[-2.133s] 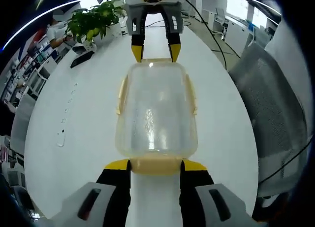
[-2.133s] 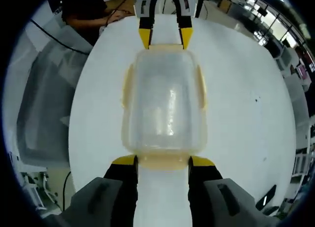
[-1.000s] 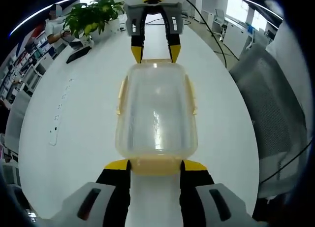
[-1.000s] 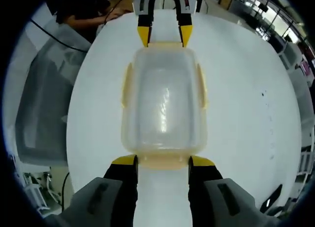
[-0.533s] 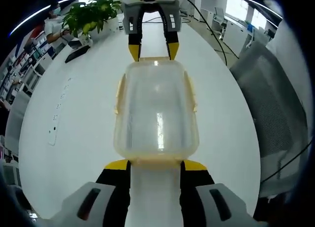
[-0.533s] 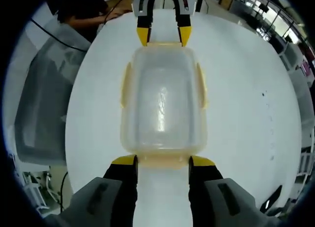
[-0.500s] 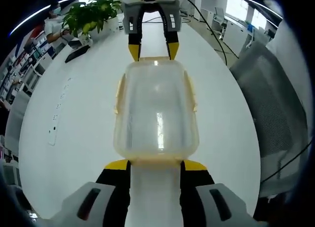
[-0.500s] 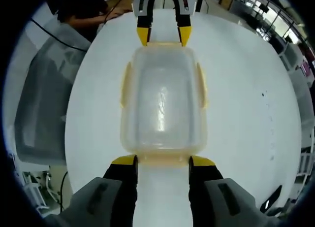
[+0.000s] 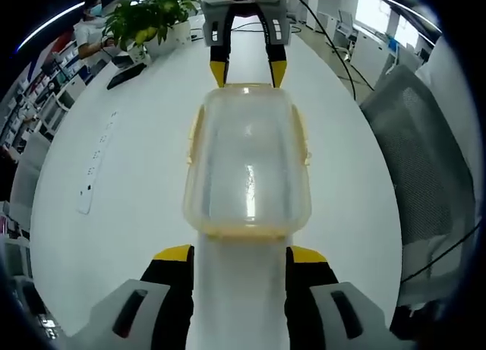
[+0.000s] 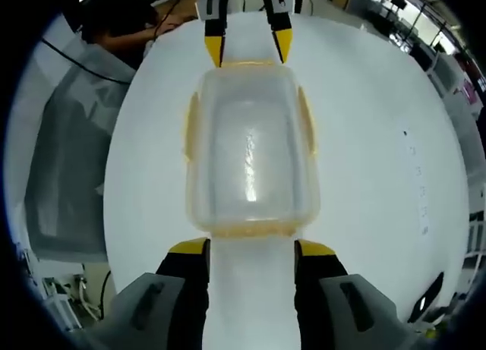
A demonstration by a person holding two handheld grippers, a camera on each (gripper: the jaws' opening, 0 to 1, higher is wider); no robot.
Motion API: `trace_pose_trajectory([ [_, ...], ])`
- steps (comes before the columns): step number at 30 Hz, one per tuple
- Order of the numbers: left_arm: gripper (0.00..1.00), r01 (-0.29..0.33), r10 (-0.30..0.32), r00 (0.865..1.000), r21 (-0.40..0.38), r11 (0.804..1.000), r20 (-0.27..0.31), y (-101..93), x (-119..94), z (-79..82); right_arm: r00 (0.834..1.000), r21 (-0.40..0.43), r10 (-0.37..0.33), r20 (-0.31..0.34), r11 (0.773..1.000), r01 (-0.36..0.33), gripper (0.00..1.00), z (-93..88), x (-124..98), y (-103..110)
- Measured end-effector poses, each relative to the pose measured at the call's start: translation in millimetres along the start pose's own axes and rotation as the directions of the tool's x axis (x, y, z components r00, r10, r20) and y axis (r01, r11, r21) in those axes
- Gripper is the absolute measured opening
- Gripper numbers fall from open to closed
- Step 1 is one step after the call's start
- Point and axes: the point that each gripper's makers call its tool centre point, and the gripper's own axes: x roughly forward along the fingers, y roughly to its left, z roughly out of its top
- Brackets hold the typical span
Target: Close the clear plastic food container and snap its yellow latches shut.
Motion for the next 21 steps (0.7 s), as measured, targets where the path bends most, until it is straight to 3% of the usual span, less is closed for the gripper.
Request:
trace_pose_trajectory([
  [11, 0.41, -0.015, 0.015, 1.000, -0.014, 1.000, 0.009, -7.8, -10.3, 5.3, 0.999, 0.056, -0.019, 0.044, 0.998, 0.017, 0.38, 1.3, -12.6, 10.3],
  [16, 0.39, -0.054, 0.059, 0.997, -0.093, 0.994, 0.051, -5.6, -21.7, 17.3, 0.995, 0.087, -0.066, 0.075, 0.994, 0.060, 0.37, 7.6, -20.6, 6.6],
  [21, 0.36, -0.104, 0.123, 0.989, -0.216, 0.971, 0.078, -1.1, -29.6, 24.2, 0.984, 0.165, -0.125, 0.128, 0.981, 0.103, 0.35, 14.5, -28.5, 1.8],
])
